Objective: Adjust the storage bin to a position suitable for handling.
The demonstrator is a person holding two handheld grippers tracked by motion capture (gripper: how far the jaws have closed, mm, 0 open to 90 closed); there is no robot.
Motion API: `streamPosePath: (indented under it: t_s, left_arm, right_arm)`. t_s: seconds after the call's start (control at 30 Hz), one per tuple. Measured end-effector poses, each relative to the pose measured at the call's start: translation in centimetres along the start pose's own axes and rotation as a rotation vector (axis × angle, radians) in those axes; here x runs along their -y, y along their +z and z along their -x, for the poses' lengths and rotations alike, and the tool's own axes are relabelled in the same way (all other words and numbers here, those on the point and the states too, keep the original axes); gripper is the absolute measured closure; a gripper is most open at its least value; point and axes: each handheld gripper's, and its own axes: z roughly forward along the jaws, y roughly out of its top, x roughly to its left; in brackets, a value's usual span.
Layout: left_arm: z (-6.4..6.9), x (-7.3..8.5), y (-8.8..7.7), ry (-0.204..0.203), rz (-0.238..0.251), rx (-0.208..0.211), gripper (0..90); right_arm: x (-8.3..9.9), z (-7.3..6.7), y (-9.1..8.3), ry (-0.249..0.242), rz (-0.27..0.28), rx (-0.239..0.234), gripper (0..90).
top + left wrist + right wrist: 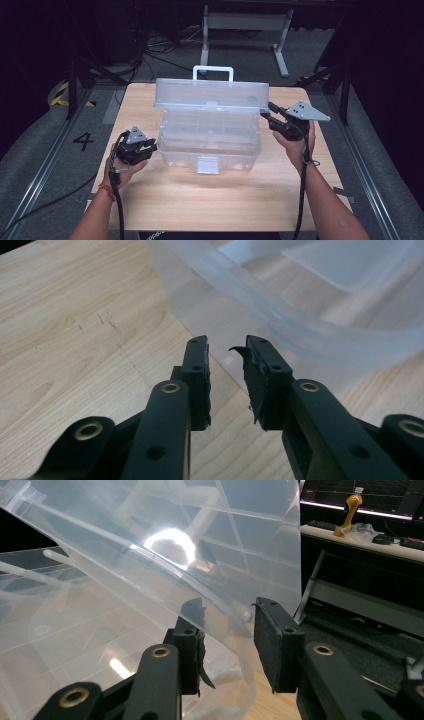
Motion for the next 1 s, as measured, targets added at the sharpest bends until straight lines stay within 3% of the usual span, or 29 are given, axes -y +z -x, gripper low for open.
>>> streamPosePath:
  t_s: [0.07,0.23,0.33,0.4,0.63,0.73,0.9,1.0]
  left_arm:
    - [0.2,0.3,-0.3,0.022,-0.027,0.002,70.8]
    - [0.5,1.5,-1.4,0.037,-0.040,0.015,69.3]
    - [0.7,2.2,-1.7,0.048,-0.073,0.027,68.0]
    - [1.2,3.7,-1.9,0.050,-0.094,0.038,67.7]
    - [1.9,6.1,-1.9,0.069,-0.173,0.050,64.8]
    - [2.1,6.9,-2.3,0.042,-0.168,0.075,64.3]
    - [2.2,7.6,-2.6,0.010,-0.135,0.085,61.8]
    - [2.2,7.9,-2.6,-0.035,-0.111,0.104,60.6]
  right_arm:
    - [-0.2,0.1,0.2,-0.005,-0.001,0.006,65.0]
    - [-0.6,0.2,0.5,-0.016,0.003,0.020,65.0]
    - [-0.8,0.2,0.6,-0.023,0.004,0.028,65.3]
    - [-1.1,0.3,0.7,-0.054,0.000,0.044,65.9]
    - [-1.6,0.2,0.9,-0.057,0.013,0.054,62.1]
    - [-1.8,-0.1,0.9,-0.078,0.011,0.077,62.8]
    - [-2.0,0.0,1.2,-0.073,0.019,0.093,63.6]
    - [-2.2,0.0,1.4,-0.059,0.019,0.112,64.9]
